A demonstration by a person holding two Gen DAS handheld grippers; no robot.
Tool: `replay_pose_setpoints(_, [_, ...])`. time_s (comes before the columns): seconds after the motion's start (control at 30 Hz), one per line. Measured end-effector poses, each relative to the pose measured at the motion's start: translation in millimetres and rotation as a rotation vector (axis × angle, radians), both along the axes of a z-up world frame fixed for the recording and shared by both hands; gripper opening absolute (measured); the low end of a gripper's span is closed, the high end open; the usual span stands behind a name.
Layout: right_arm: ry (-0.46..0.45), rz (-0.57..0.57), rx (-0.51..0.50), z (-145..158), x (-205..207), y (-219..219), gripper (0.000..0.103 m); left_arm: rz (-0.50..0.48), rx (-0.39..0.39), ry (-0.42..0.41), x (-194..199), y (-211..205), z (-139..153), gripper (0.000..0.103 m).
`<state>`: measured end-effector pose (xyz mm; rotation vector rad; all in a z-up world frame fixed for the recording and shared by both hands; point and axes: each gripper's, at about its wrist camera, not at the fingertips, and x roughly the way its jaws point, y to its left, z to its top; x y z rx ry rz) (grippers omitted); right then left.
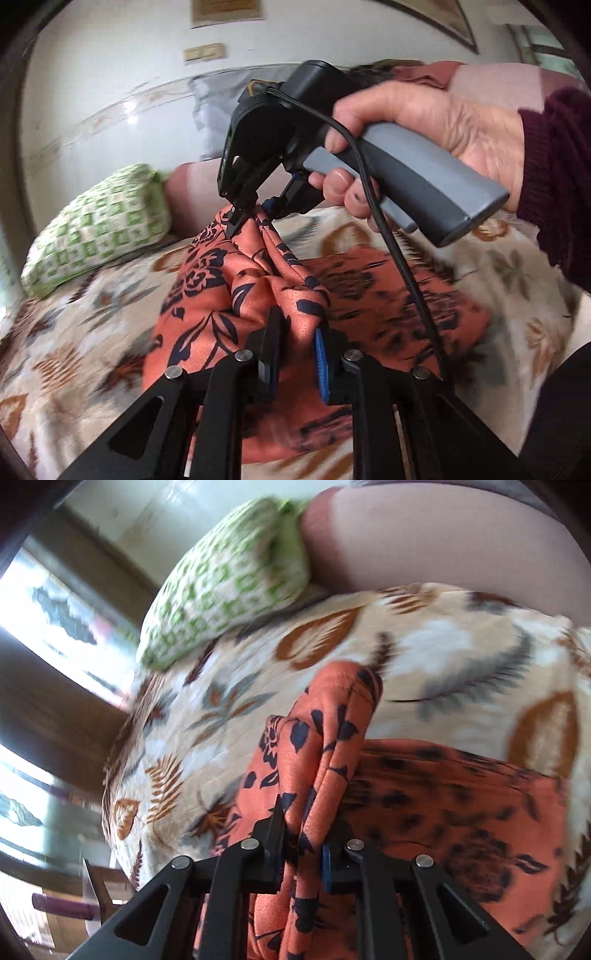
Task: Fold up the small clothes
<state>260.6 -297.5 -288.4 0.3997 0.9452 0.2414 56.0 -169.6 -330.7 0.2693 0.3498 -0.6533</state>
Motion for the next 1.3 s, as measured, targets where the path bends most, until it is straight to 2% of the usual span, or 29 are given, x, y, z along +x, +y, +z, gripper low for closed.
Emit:
replay_pose_setpoints(0.1, [-0.008,-0.069,0.029,-6,-15,-40,0.014,-0.07,-0.027,0.062,-4,-30,2,0.016])
replay_pose_setpoints(0.27, [-0.016,-0.15,0.049,-14,-35,-95,0.014,-0.173,-0.032,0.107,-9,-77,2,0.016])
replay_pose_setpoints(0.37, [-0.004,-0.182,0.058,-24,-39,-118,0.014,-0.207,-0.024,0.106,-10,-96,0,0.016])
replay_pose_setpoints(0.6, [-0.001,-0.227,0.062,-39,-49,-148,0.014,-0.269,-0.024,0.135,-7,-120,-4,0.016])
replay_pose_setpoints(0.83, [0.086,-0.27,0.086,-77,-52,-167,0.015,-0.331,0.029,0.207,0,-128,-20,0.016])
replay_pose_setpoints(0.87, [0.093,-0.278,0.077,-83,-52,-167,0.018,-0.344,0.041,0.217,1,-129,-23,0.016])
replay_pose_setpoints(0.97, [0.089,-0.287,0.084,-92,-56,-170,0.019,-0.384,0.075,0.233,-3,-128,-24,0.028])
replay_pose_setpoints(1.03, [0.083,-0.308,0.099,-91,-60,-174,0.021,-0.431,0.077,0.231,-10,-125,-18,0.046])
replay_pose_setpoints(1.07, [0.084,-0.318,0.099,-89,-63,-176,0.022,-0.456,0.079,0.234,-13,-122,-15,0.06])
replay_pose_setpoints(1.1, [0.083,-0.322,0.093,-87,-67,-176,0.022,-0.48,0.08,0.228,-17,-117,-11,0.067])
replay_pose_setpoints(1.23, [0.062,-0.352,0.053,-66,-91,-181,0.022,-0.556,0.105,0.192,-31,-89,7,0.071])
replay_pose_setpoints(1.3, [0.021,-0.353,0.062,-49,-106,-181,0.022,-0.574,0.082,0.157,-35,-71,22,0.072])
